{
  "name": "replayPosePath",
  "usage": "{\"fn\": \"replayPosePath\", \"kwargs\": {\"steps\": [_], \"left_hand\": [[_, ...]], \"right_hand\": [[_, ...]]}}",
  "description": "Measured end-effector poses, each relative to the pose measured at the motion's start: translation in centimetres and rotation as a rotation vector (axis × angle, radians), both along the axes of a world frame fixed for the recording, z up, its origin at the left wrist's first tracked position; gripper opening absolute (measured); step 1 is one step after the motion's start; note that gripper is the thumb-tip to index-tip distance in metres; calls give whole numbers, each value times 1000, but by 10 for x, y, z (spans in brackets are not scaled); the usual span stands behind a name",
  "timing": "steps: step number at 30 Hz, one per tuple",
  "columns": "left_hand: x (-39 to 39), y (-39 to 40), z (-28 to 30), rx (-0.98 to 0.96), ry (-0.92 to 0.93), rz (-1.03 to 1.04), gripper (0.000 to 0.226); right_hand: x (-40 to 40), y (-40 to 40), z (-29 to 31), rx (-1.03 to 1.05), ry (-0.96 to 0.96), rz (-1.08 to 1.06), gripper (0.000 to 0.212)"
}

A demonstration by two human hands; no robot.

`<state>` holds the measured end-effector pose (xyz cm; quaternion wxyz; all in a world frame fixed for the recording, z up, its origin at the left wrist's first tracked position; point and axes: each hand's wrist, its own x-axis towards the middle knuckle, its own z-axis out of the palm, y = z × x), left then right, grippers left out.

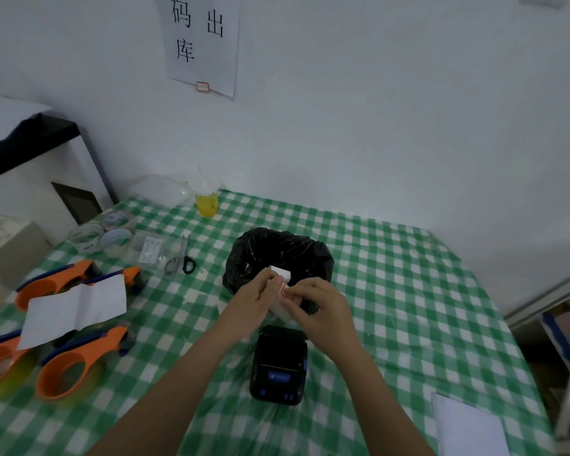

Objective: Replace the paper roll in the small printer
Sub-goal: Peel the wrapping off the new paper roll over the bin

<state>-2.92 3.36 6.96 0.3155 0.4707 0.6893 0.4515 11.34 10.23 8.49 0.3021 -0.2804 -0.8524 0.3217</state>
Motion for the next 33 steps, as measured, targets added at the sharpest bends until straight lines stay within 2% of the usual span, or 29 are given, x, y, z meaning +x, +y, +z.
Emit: {"fn": "replayPosePath", "kwargs": {"steps": [5,11,17,24,28,33], "left_hand": [[-2,2,1,-37,117,-6,23],[-3,6,0,-57,179,-6,27],[-5,9,-1,-85,128,10,27],[-4,9,-1,-102,84,-35,28],[-7,8,-1,-107,68,-29,42],[-8,5,-1,-99,33,-56,50]], "right_hand": [[-2,1,0,28,-17,-14,8],[-2,1,0,-72,10,-66,8],[3,1,-3,-123,12,-11,14],[3,4,-4,-232,19,-92,12],[5,3,0,-351,38,-69,15],[3,1,-3,-277,9,-71,10]]}}
